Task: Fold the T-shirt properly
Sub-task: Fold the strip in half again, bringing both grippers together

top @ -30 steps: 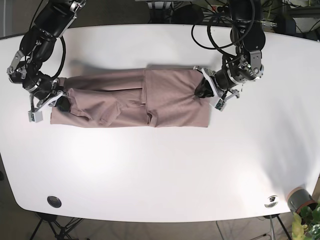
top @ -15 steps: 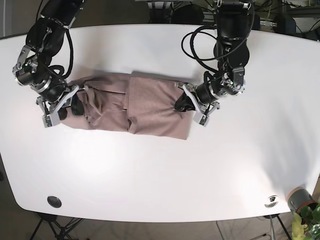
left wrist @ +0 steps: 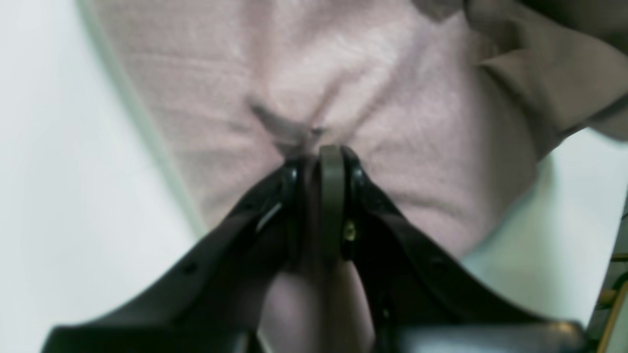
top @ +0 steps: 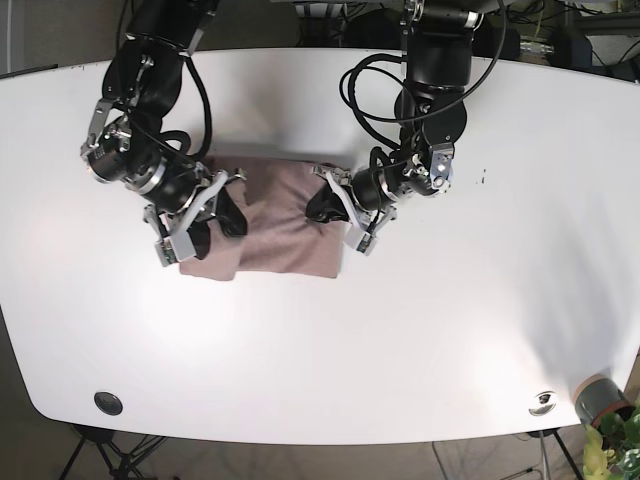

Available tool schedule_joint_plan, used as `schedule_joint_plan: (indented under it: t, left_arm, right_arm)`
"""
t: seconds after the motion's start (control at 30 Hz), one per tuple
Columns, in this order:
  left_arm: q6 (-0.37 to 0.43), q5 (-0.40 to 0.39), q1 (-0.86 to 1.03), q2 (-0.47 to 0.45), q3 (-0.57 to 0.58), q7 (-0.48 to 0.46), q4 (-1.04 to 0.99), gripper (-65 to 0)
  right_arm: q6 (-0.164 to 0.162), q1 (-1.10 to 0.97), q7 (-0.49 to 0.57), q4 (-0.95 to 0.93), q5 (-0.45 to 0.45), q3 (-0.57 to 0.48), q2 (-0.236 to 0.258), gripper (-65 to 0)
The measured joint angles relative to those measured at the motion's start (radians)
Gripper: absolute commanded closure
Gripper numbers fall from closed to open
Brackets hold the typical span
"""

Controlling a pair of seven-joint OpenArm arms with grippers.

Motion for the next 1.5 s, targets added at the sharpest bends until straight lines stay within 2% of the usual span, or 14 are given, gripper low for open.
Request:
schedule_joint_plan:
  t: [0.13, 0.3, 0.37, 0.5, 0.67, 0.77, 0.87, 0.93, 1.07, 1.17, 1.23, 1.4, 1.5]
  left_arm:
    - [0.0, 0.003, 0.008, 0.011, 0.003, -0.011, 0.0, -4.2]
    - [-0.002, -0.002, 0.008, 0.011, 0.003, -0.011, -0.002, -4.2]
    - [-0.002, -0.003, 0.006, 0.011, 0.003, -0.01, -0.002, -4.2]
    - [-0.003, -0.003, 0.005, 0.008, 0.003, -0.007, -0.002, -4.2]
    - [-0.003, -0.003, 0.005, 0.008, 0.003, -0.007, -0.002, -4.2]
    - [-0.003, -0.003, 0.005, 0.008, 0.003, -0.007, -0.003, -4.2]
    - [-0.003, -0.003, 0.005, 0.008, 0.003, -0.007, -0.002, -4.2]
    - [-0.004, -0.004, 0.005, 0.008, 0.003, -0.007, -0.001, -4.2]
    - [-0.007, -0.009, 0.006, 0.006, -0.001, 0.005, 0.017, -4.2]
    - [0.002, -0.027, 0.017, 0.002, -0.002, 0.045, 0.076, -4.2]
    - [0.003, -0.067, 0.025, -0.016, -0.016, 0.051, 0.131, -4.2]
    - [0.011, -0.16, 0.03, -0.076, -0.055, 0.046, 0.28, -4.2]
    - [0.008, -0.198, 0.067, -0.124, -0.072, 0.04, 0.364, -4.2]
  right_arm:
    - [0.0, 0.019, 0.009, -0.051, 0.01, -0.032, -0.047, -2.1]
    - [-0.004, 0.051, 0.034, -0.115, -0.074, -0.064, -0.064, -3.8]
    - [-0.002, 0.056, 0.062, -0.124, -0.081, -0.099, -0.066, -7.0]
    - [0.0, 0.055, 0.113, -0.124, -0.126, -0.147, -0.073, -19.0]
    - [0.0, 0.056, 0.144, -0.124, -0.254, -0.227, -0.064, -39.2]
    - [0.0, 0.055, 0.18, -0.124, -0.335, -0.292, -0.066, -46.8]
    - [0.008, 0.052, 0.188, -0.118, -0.383, -0.318, -0.074, -47.1]
    - [0.008, 0.041, 0.188, -0.091, -0.38, -0.318, -0.067, -47.1]
    - [0.008, 0.013, 0.189, -0.008, -0.296, -0.294, -0.013, -47.1]
    - [0.008, -0.002, 0.186, 0.004, -0.183, -0.193, -0.004, -47.1]
    - [0.006, -0.016, 0.19, 0.004, -0.116, -0.121, -0.003, -47.1]
    - [0.0, -0.043, 0.184, -0.018, -0.082, -0.105, 0.036, -46.5]
    - [0.0, -0.052, 0.194, -0.063, -0.077, -0.109, 0.035, -41.2]
